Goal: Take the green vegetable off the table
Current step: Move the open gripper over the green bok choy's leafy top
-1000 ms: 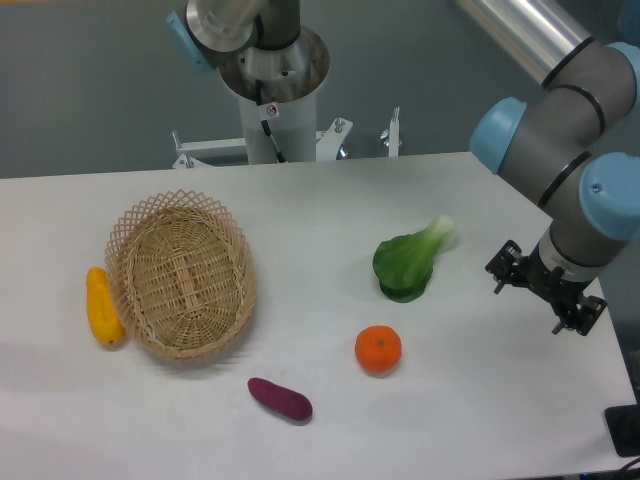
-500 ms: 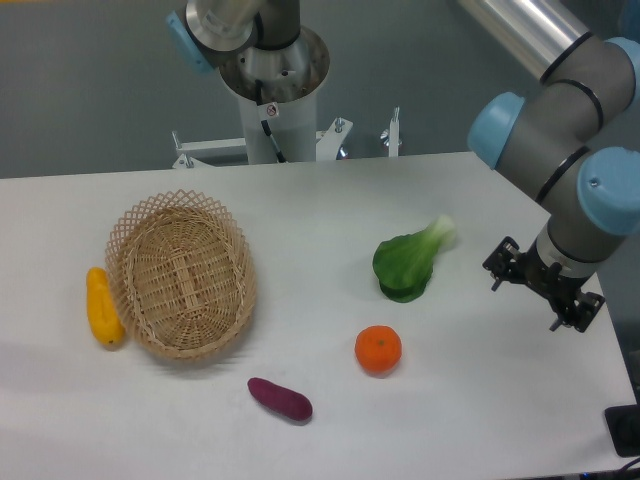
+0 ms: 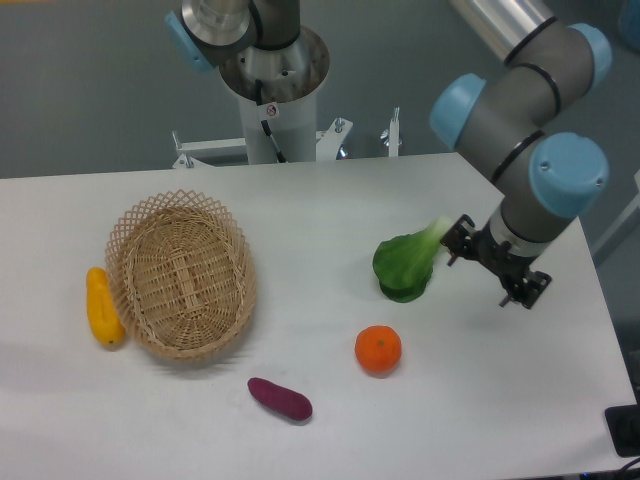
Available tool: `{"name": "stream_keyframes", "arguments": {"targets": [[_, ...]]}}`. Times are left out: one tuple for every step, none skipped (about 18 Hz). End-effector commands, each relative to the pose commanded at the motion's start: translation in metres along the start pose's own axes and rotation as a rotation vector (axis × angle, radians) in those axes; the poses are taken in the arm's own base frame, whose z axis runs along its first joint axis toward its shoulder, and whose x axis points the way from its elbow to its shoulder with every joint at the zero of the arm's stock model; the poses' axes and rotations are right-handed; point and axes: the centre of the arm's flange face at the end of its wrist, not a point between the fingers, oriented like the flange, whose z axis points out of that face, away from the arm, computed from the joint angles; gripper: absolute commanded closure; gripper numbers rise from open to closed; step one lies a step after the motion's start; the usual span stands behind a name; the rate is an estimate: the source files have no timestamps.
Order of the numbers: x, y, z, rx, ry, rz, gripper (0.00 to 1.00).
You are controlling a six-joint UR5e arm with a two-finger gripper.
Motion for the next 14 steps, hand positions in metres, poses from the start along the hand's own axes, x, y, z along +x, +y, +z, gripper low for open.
{"name": "stream_keyframes", "arguments": {"targets": [[0.005, 0.002, 0.003, -0.008, 0.004, 0.018, 0.00], [0.012, 0.005, 0.010, -0.017, 0.013, 0.046, 0.00], [0.018, 0.013, 0.016, -0.026, 0.016, 0.069, 0.00], [0.024, 0.024, 0.023, -0.035, 0.013, 0.091, 0.00], [0.032, 0.036, 0.034, -0.035, 0.016, 0.108, 0.00], [0.038, 0.051, 0.043, -0.032, 0.009, 0.116, 0.00], [0.043, 0.064, 0.049, -0.030, -0.004, 0.123, 0.00], [0.047, 0.075, 0.061, -0.026, -0.006, 0.137, 0.00], [0.049, 0.079, 0.067, -0.027, -0.008, 0.144, 0.00], [0.050, 0.082, 0.071, -0.025, -0.007, 0.144, 0.00], [0.052, 0.083, 0.073, -0.026, -0.002, 0.145, 0.00], [0.053, 0.082, 0.075, -0.026, 0.001, 0.145, 0.00], [0.056, 0.081, 0.078, -0.025, 0.007, 0.142, 0.00], [0.058, 0.081, 0.079, -0.026, 0.002, 0.142, 0.00]]}}
